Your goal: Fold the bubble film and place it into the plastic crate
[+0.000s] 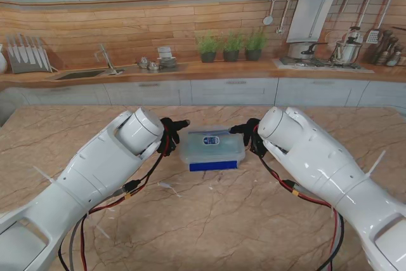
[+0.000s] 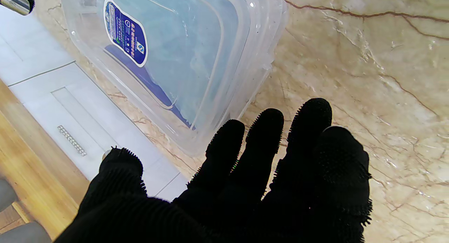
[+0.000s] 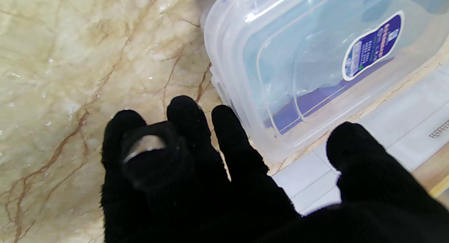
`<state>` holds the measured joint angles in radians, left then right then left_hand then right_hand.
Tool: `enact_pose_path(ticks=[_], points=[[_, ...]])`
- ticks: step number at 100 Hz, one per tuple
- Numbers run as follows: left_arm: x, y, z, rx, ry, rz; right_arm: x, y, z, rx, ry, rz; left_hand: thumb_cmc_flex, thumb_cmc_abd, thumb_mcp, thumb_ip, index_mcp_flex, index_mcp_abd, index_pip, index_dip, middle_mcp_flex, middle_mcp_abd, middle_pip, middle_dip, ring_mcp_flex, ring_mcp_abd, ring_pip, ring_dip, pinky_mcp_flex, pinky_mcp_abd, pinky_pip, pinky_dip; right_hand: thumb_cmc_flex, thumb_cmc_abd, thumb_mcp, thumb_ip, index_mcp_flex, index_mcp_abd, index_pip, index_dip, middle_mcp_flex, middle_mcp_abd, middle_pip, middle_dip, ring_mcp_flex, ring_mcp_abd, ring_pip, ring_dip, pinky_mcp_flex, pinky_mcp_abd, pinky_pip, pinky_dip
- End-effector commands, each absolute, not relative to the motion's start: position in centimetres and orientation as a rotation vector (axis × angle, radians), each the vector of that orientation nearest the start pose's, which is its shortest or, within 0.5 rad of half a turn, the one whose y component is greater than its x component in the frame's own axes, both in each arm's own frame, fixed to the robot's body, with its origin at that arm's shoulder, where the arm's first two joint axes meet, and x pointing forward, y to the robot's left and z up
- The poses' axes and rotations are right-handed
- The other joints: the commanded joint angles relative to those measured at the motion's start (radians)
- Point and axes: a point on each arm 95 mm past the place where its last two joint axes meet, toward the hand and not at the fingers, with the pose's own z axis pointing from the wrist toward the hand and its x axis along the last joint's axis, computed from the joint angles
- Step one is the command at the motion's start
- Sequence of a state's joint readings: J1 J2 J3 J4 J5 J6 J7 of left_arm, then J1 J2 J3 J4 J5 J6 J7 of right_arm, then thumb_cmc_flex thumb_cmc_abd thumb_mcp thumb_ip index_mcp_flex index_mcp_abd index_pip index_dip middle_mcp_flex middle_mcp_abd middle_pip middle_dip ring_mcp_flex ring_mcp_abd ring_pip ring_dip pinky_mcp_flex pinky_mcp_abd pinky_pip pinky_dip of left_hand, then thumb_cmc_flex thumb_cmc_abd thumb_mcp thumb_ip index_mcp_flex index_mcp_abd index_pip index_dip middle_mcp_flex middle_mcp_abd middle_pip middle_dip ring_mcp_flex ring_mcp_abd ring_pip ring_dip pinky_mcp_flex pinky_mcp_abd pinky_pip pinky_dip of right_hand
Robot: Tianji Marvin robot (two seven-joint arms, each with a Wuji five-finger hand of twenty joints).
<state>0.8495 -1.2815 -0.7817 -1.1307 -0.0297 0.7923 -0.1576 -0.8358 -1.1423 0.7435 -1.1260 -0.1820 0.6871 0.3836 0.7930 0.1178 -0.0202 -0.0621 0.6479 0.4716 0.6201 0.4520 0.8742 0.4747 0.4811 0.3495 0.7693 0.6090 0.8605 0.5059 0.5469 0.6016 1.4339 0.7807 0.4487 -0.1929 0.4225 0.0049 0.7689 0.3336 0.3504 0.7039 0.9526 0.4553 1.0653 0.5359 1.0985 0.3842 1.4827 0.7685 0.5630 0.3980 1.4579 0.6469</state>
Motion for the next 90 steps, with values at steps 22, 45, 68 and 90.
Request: enact_pose_path(ticks=[22, 45, 68, 90], points=[[53.6, -8.7, -29.4, -2.423, 1.157, -1.070, 53.5, 2.4, -30.5, -2.827, -1.658, -1.171, 0.049, -0.153, 0.006, 0.050, 0.003, -0.120, 0.023, 0.012, 0.000, -0.031, -0.012, -0.007, 0.005, -0.011, -0.011, -0.012, 0.026, -0.012, 0.002, 0.006, -0.031, 0.020, -0.015, 0.023, -0.016, -0.174, 0.008, -0.023, -0.017, 0.039, 0.004, -0.005, -0.009, 0.008, -0.010, 0.011, -0.011, -0.048, 0.098, 0.015], [53.3, -8.5, -29.6, -2.411, 1.170, -1.058, 53.2, 2.0, -30.5, -2.844, -1.665, -1.162, 0.050, -0.174, 0.013, 0.057, -0.025, -0.127, 0.015, 0.004, -0.024, -0.029, -0.018, -0.008, 0.003, -0.020, -0.015, -0.015, 0.028, -0.022, 0.000, -0.004, -0.027, 0.021, -0.016, 0.024, -0.017, -0.173, 0.014, -0.025, -0.021, 0.039, -0.001, -0.008, -0.013, 0.012, -0.018, 0.011, -0.017, -0.046, 0.090, 0.014], [53.0, -8.0, -29.5, -2.415, 1.105, -1.089, 53.2, 1.1, -30.1, -2.871, -1.671, -1.209, 0.015, -0.138, 0.002, 0.047, -0.042, -0.134, -0.031, -0.033, -0.031, -0.020, -0.011, -0.004, 0.000, -0.011, -0.003, -0.009, 0.029, -0.028, 0.014, -0.006, -0.025, 0.020, -0.017, 0.025, -0.023, -0.173, 0.019, -0.027, -0.035, 0.039, -0.019, -0.018, -0.038, 0.022, -0.049, 0.007, -0.039, -0.040, 0.064, 0.007], [52.5, -7.2, -29.3, -2.401, 1.085, -1.097, 53.8, 0.6, -29.7, -2.887, -1.702, -1.260, 0.010, -0.131, 0.005, 0.047, -0.047, -0.133, -0.044, -0.044, -0.038, -0.013, -0.012, -0.004, -0.011, -0.009, -0.008, -0.010, 0.017, -0.028, 0.010, -0.010, -0.027, 0.019, -0.018, 0.025, -0.063, -0.183, 0.006, -0.036, -0.072, 0.034, -0.054, -0.035, -0.048, 0.023, -0.057, 0.010, -0.047, -0.038, 0.057, 0.007]])
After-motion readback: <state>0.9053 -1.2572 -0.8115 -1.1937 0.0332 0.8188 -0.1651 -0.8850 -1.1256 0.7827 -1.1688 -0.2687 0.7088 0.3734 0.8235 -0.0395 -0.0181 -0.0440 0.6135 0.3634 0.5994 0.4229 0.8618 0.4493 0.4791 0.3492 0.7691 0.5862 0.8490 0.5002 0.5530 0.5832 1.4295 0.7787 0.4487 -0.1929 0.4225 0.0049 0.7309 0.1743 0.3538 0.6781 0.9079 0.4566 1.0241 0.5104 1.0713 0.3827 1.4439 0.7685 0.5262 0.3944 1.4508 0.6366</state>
